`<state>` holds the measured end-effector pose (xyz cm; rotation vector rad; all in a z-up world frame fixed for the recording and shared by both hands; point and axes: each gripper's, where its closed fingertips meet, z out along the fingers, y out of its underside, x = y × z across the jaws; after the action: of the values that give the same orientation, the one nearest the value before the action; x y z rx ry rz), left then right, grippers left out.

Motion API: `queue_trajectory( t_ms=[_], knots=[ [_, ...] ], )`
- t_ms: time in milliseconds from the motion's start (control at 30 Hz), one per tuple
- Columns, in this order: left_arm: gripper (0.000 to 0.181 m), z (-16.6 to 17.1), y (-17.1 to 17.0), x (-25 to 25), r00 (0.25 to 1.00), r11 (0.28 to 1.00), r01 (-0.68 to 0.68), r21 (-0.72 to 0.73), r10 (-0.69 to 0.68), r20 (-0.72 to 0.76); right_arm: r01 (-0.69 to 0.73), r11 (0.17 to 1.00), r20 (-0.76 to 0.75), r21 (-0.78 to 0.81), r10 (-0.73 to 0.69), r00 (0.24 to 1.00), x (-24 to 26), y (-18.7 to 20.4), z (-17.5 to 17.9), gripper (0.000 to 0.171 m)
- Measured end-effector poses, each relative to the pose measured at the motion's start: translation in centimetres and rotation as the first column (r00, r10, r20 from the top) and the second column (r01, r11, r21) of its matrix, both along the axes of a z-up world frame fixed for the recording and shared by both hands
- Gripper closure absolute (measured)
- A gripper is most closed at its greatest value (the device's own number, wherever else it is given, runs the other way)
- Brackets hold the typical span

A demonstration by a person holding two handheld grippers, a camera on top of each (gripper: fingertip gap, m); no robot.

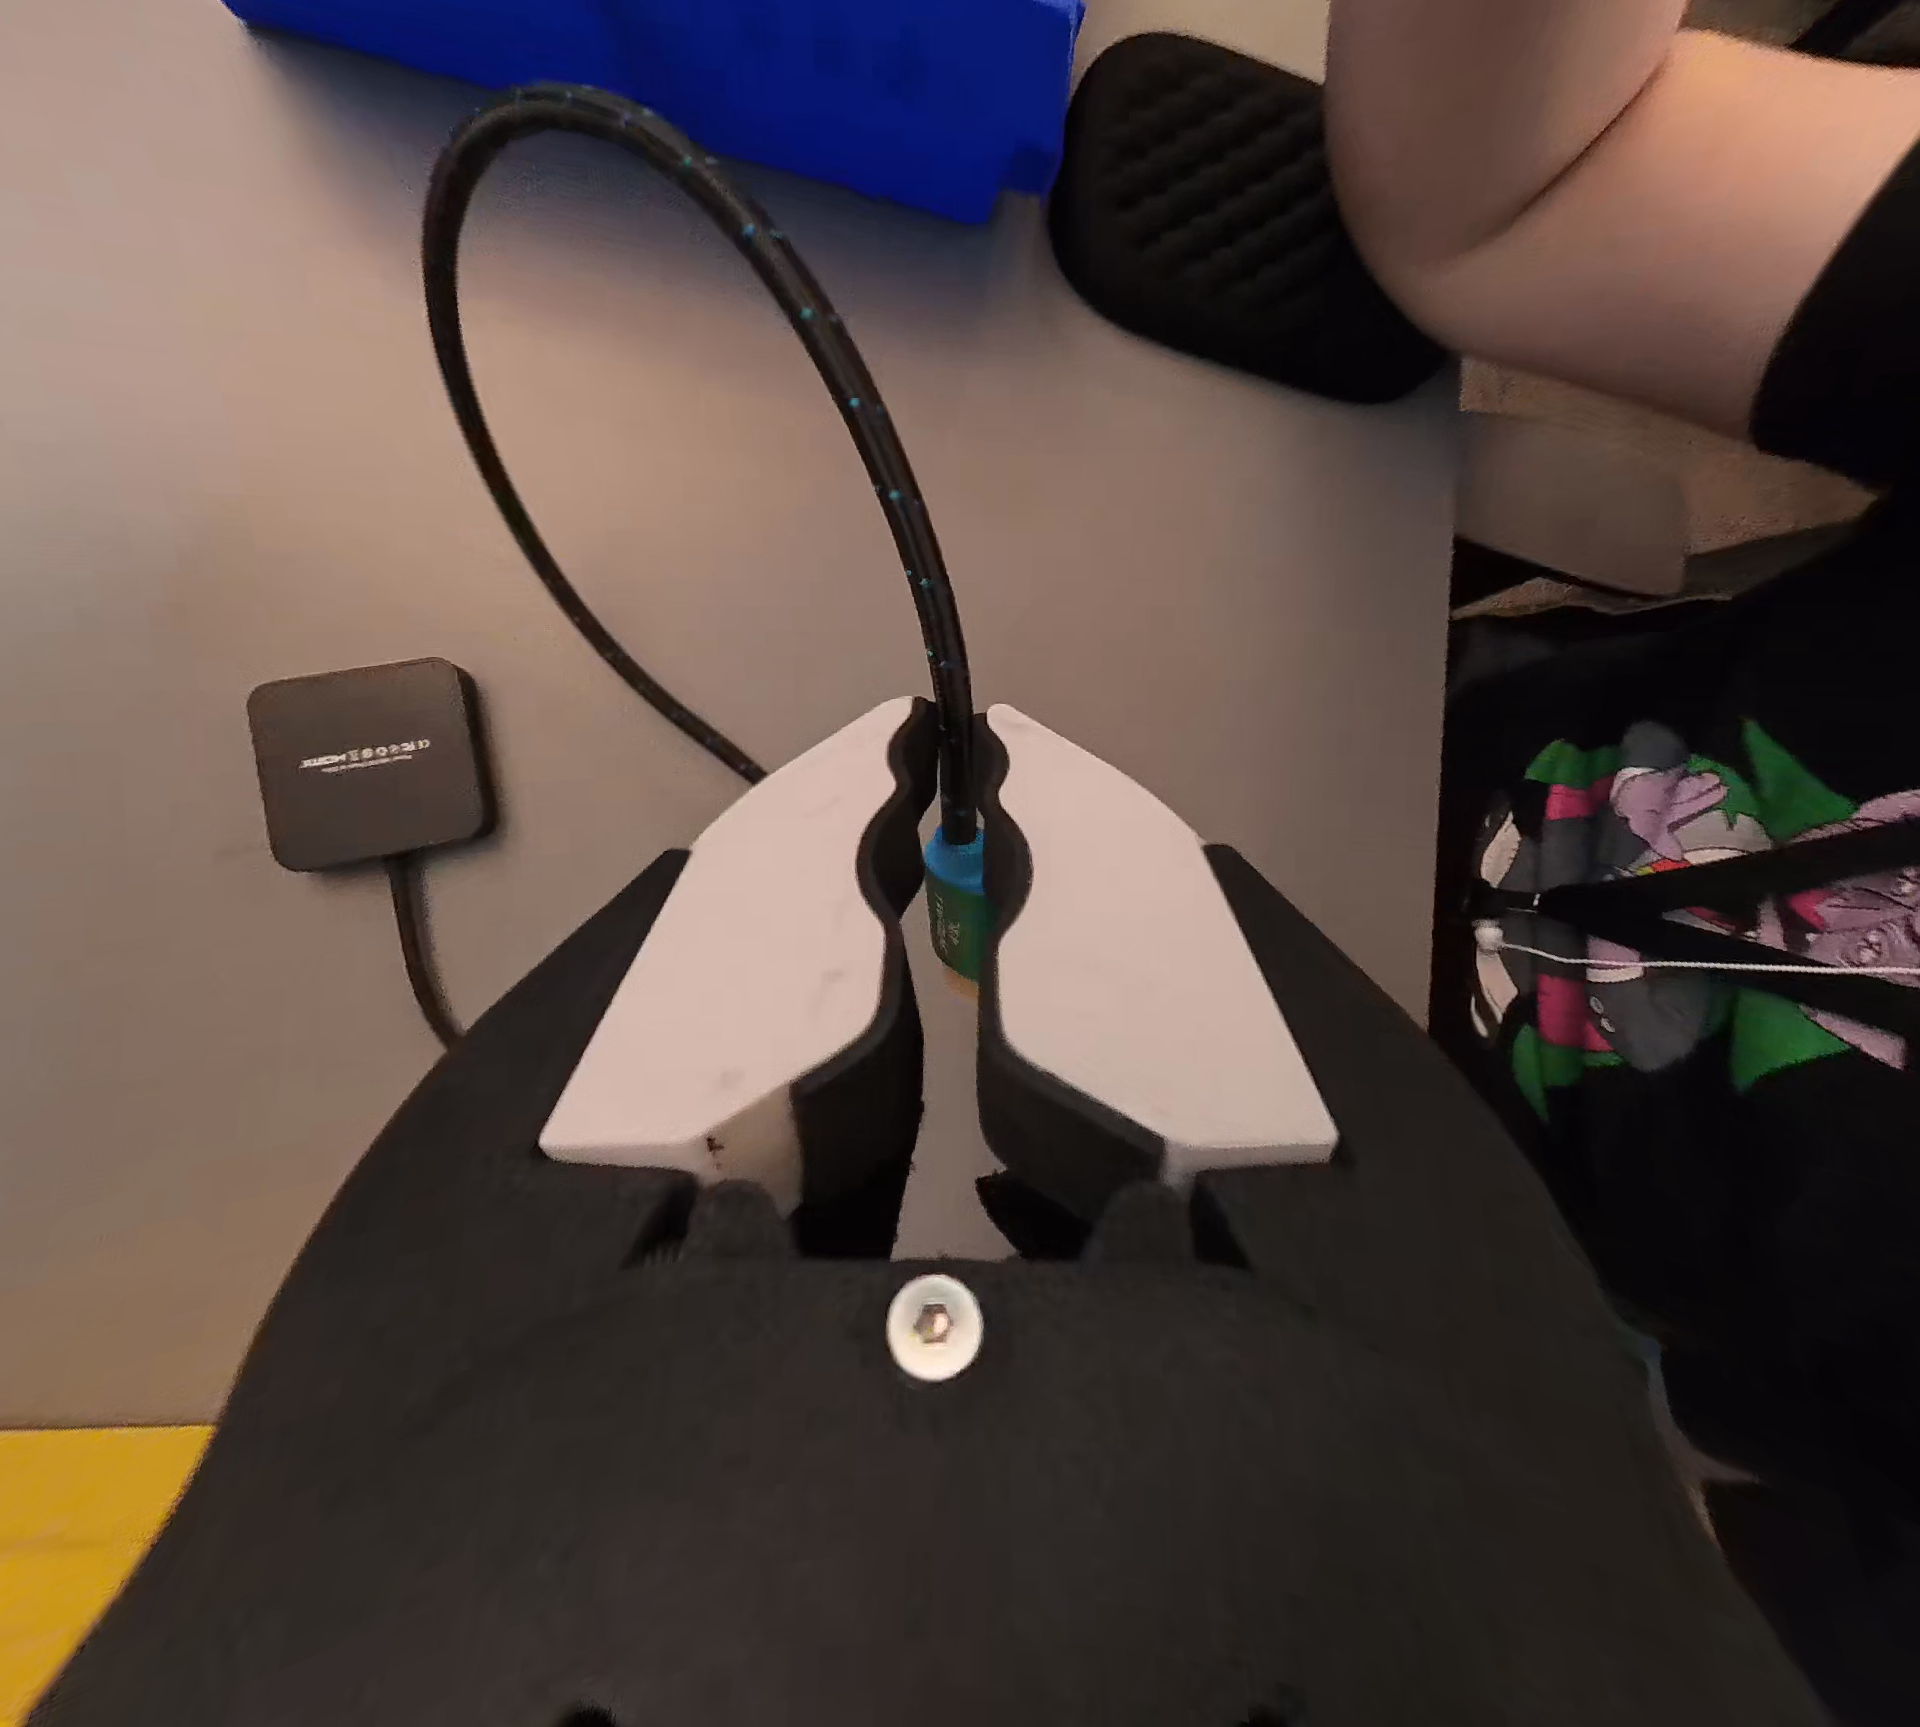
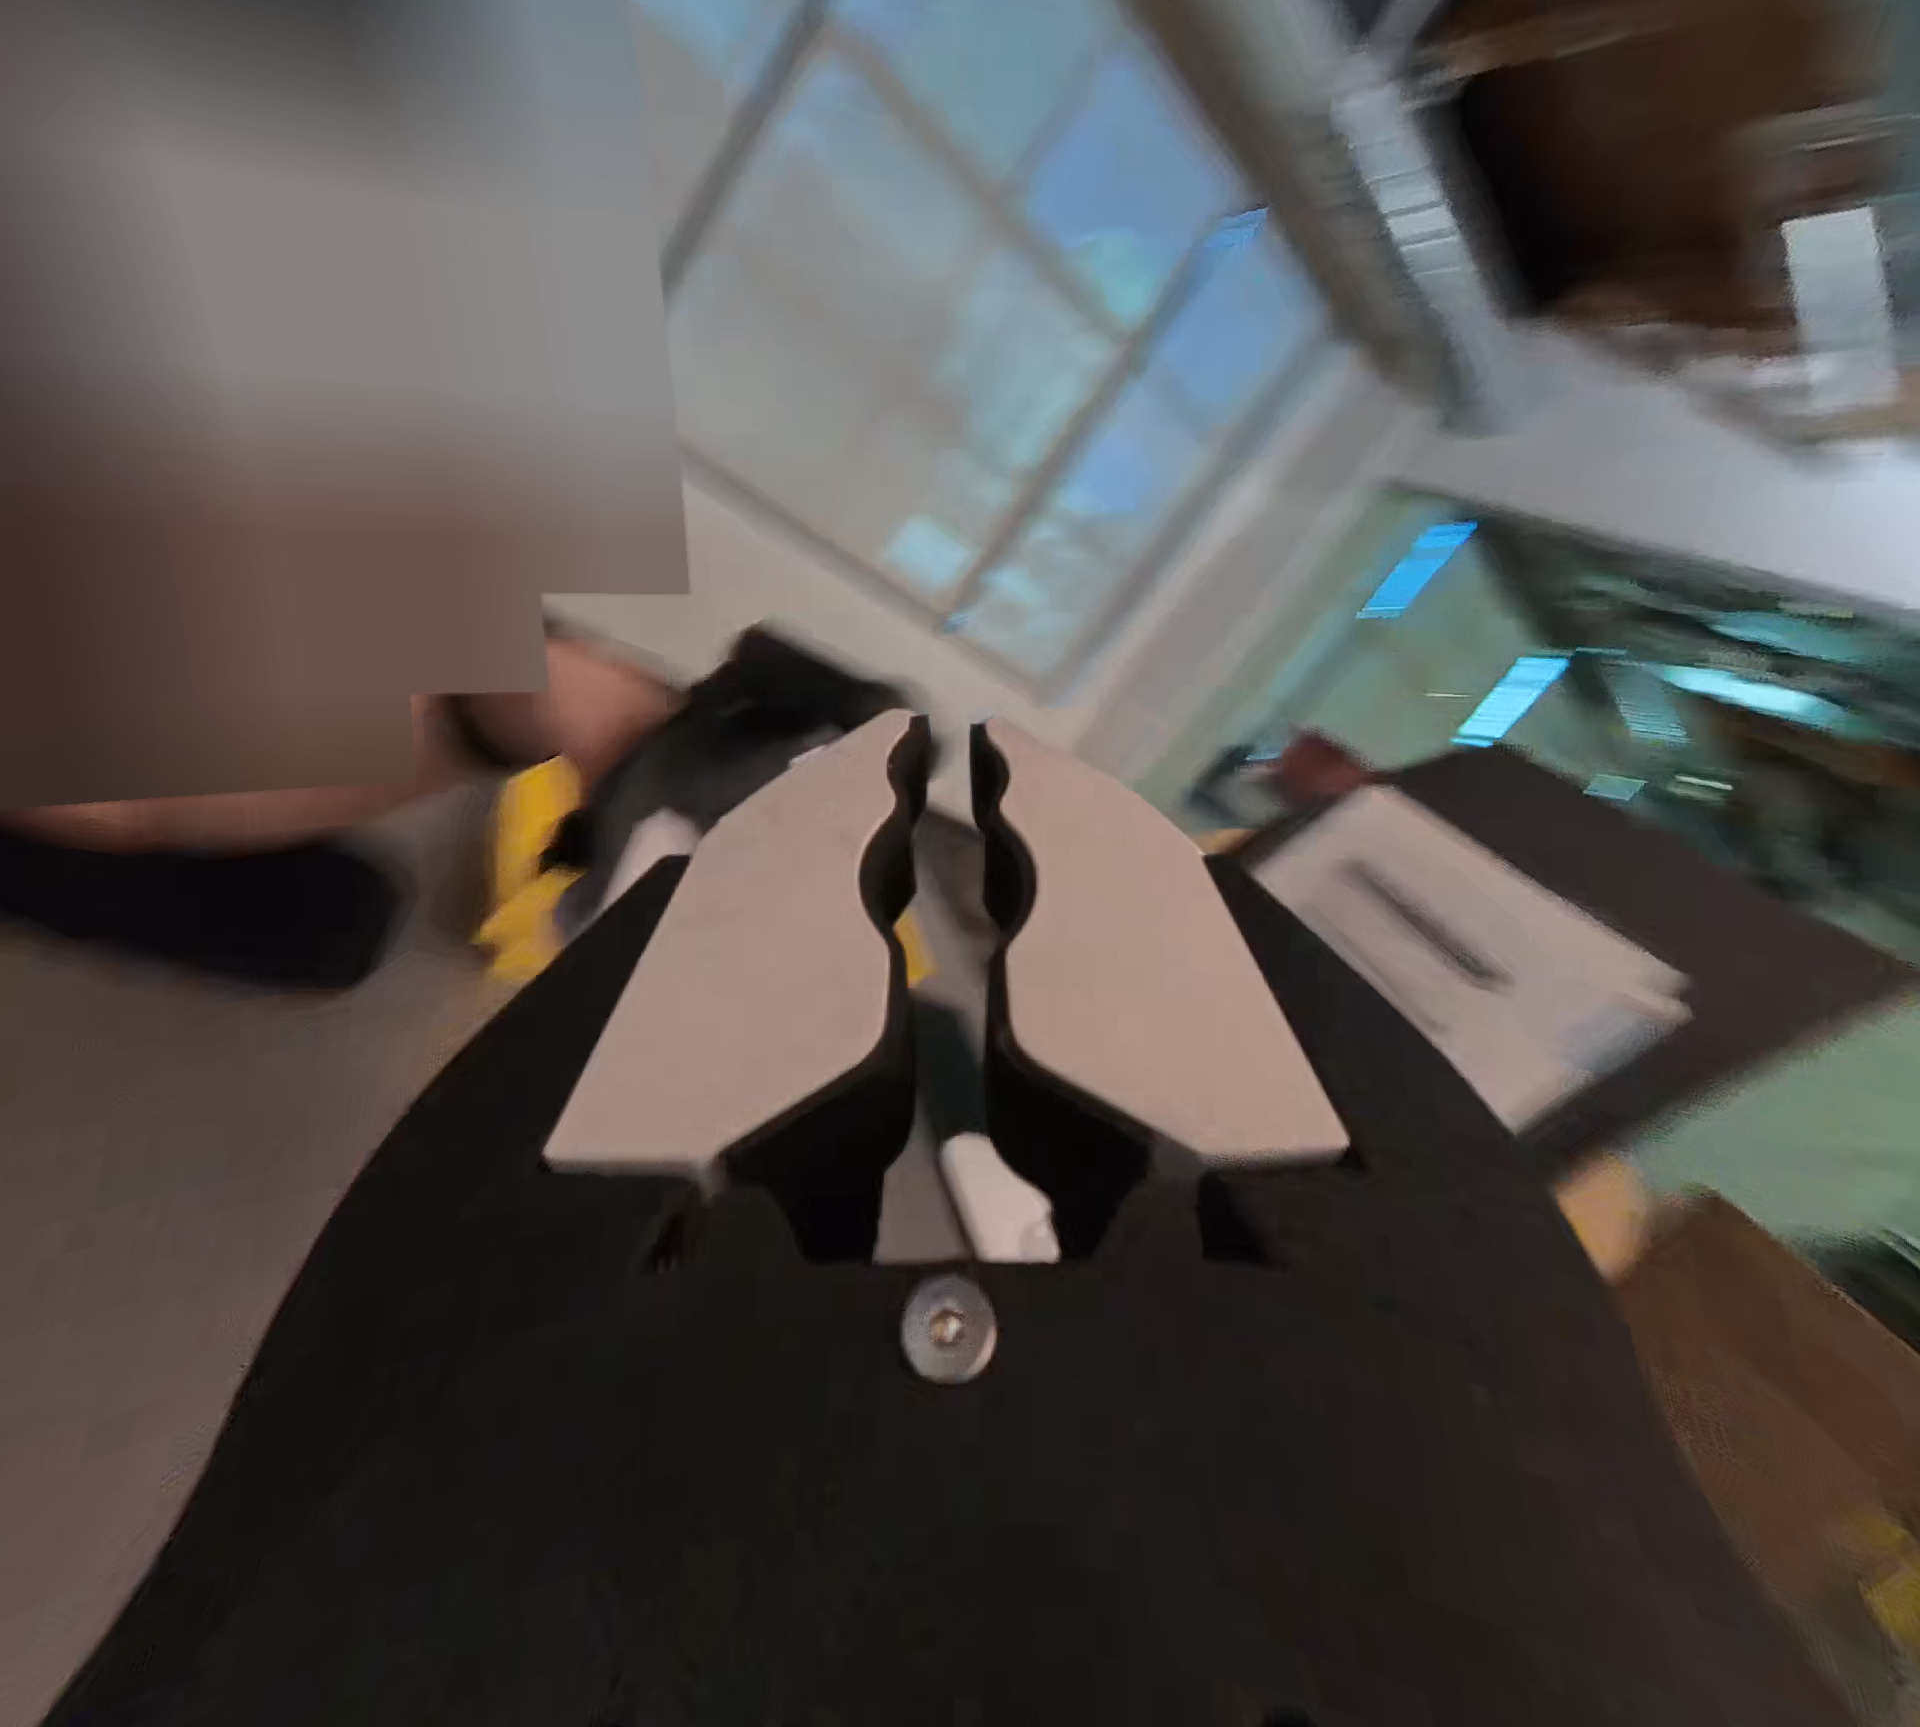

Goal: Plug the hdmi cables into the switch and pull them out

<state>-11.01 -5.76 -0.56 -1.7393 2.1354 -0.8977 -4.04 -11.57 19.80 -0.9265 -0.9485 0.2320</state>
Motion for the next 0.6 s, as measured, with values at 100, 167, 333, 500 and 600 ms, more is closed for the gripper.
queue_trajectory(
  t_ms=[100, 167, 333, 500, 600],
  knots=[
    [0.176, 1.1, 0.3, -0.8, 0.999, 0.999, 0.011, -0.031, -0.009, 0.033, -0.057, 0.998, 0.288, -0.028, 0.063, 0.956, -3.9, 0.8, -5.2, 0.153],
    [0.176, 1.1, 0.4, -1.1, 0.999, 1.0, 0.019, -0.024, -0.019, 0.031, -0.003, 0.997, 0.445, -0.072, 0.035, 0.895, -5.2, 2.3, -8.7, 0.148],
    [0.176, 0.7, 0.3, -1.3, 0.999, 0.999, 0.038, -0.006, -0.038, 0.008, -0.019, 0.973, 0.566, -0.23, 0.15, 0.81, -7.8, 3.6, -14.0, 0.146],
    [0.176, 0.6, 0.3, -1.5, 0.999, 0.999, 0.044, -0.009, -0.044, 0.004, 0.105, 0.973, 0.686, -0.207, 0.067, 0.724, -7.7, 5.5, -16.8, 0.143],
    [0.176, 0.7, 0.2, -1.6, 0.999, 0.999, 0.05, -0.018, -0.05, 0.007, 0.142, 0.966, 0.701, -0.217, 0.054, 0.711, -7.6, 6.5, -17.8, 0.143]
  ],
)
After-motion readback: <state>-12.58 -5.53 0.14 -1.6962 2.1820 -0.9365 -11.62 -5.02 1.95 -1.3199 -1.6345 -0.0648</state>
